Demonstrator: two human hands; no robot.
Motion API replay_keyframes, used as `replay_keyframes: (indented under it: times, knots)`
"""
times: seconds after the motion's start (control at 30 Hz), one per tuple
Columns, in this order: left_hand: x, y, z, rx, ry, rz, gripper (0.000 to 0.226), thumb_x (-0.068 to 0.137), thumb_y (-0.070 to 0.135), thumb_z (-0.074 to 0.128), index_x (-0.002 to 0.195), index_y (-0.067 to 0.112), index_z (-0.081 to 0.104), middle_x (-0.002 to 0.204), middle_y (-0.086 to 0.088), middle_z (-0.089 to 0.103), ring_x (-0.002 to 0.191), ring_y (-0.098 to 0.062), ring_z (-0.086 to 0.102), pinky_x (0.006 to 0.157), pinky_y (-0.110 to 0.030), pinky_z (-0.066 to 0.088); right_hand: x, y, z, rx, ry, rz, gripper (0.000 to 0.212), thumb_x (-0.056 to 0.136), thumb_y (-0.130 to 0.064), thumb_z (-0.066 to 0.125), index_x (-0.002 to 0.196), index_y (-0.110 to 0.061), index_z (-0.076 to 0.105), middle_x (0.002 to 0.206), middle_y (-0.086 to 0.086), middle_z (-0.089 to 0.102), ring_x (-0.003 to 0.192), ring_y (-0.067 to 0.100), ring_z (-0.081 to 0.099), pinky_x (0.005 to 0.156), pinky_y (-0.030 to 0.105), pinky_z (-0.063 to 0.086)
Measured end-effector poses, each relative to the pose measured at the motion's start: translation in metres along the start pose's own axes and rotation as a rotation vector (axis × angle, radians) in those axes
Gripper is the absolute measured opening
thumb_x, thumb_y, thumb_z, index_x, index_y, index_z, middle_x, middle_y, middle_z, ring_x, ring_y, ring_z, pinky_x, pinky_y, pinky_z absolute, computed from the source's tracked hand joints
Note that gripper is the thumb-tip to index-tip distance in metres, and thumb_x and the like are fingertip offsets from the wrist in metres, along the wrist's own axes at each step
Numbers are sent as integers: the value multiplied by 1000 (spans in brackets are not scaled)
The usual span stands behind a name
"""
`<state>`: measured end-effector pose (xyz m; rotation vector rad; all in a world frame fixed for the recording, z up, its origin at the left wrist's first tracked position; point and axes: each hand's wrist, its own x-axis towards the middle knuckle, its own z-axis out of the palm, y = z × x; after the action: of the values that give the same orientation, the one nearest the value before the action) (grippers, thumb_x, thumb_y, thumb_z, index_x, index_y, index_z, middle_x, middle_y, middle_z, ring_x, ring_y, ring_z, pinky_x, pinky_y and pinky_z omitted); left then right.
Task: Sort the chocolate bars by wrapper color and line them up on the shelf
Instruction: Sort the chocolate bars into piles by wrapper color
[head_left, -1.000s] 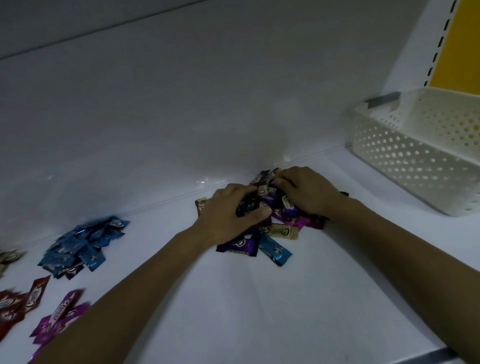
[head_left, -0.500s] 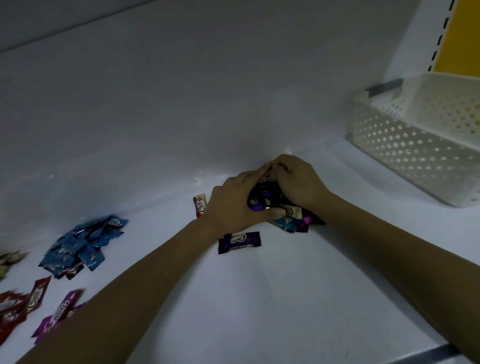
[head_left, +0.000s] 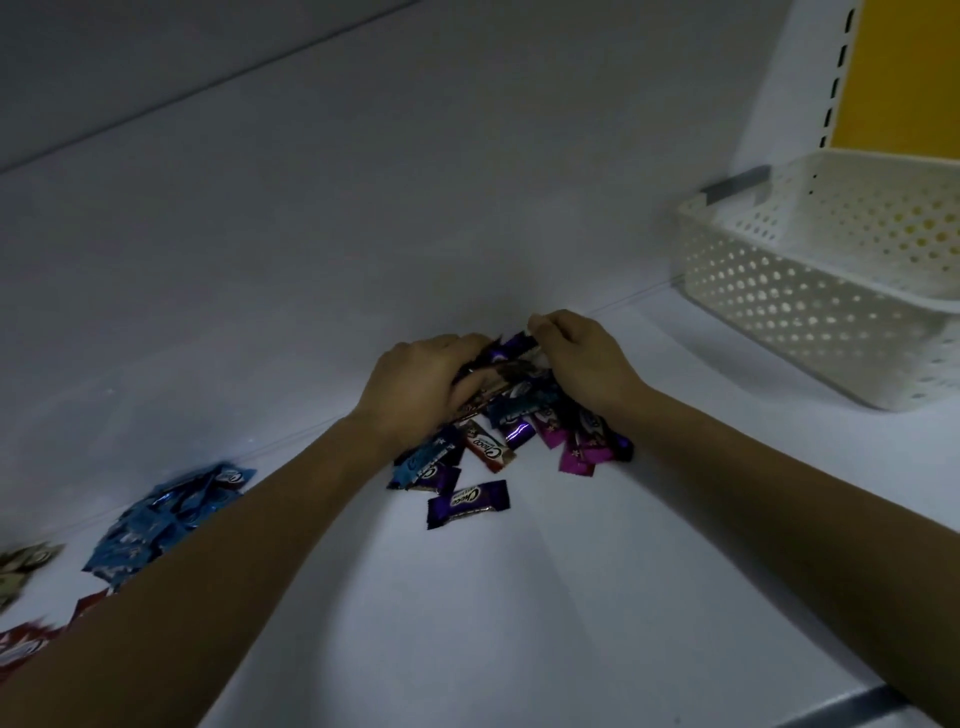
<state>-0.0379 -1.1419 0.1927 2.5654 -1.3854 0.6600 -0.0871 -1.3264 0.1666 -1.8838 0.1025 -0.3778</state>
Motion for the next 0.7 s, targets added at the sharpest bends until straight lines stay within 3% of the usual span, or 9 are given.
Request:
replay_keyframes:
  times: [0.1,0.2,0.27,0.33,0.4,0.43,0.53,0.6,0.7]
  knots:
    - [-3,-2,-12,-106,36,-141,44,93,48,46,116,14,65,81,-2,70,65,-15,62,57,-26,49,-3,-3,0,-32,-15,-36,46,102,-38,34,103,-1,62,88,6,61,79,16,55,54,7,34]
    - [-8,3,-16,-241,93,-340,21,95,31,58,107,15,65,67,13,59,56,4,54,51,-8,35,-6,-5,0,-27,-69,-56,52,102,-36,36,85,8,58,77,15,60,74,23,58,63,29,38]
    - [-13,8,-17,-318,124,-428,10,95,25,59,99,17,63,67,19,55,59,9,55,52,-5,34,-7,-4,1,-98,-112,-76,49,102,-36,38,66,-2,46,61,6,50,58,17,48,60,29,34]
    - [-17,11,-21,-402,150,-492,6,94,24,59,96,20,63,73,18,59,65,12,57,57,-3,36,-7,-1,3,-278,-106,-164,47,101,-34,40,73,-1,59,69,8,61,66,20,56,76,31,43]
    - [-21,14,-26,-447,172,-544,6,94,23,60,96,18,64,76,18,60,67,14,57,59,-3,37,-9,-1,5,-341,-63,-263,41,101,-32,42,89,-3,69,84,9,69,78,23,61,101,28,32]
    - [-23,16,-29,-465,185,-565,7,95,22,59,95,17,64,76,18,60,67,14,56,59,-3,37,-12,-5,5,-301,-68,-278,38,100,-31,44,93,-5,70,87,6,70,80,20,61,102,23,29]
    - [-29,19,-36,-580,199,-619,11,95,22,58,96,15,66,75,16,62,65,10,57,60,-5,38,-20,-20,7,-94,-145,-222,32,99,-32,46,110,-13,68,94,-9,62,87,6,57,73,-4,34]
    - [-35,21,-40,-582,154,-597,13,95,23,57,100,15,67,75,15,63,65,6,59,60,-8,40,-20,-24,12,9,-168,-184,31,98,-34,47,118,-17,65,102,-11,61,94,3,56,70,-3,35]
    - [-44,19,-39,-218,63,-437,23,95,30,58,112,17,67,73,8,65,62,-5,58,56,-19,40,-18,-25,16,-1,-133,-183,29,98,-33,47,110,-15,66,100,-2,67,90,11,60,70,5,42]
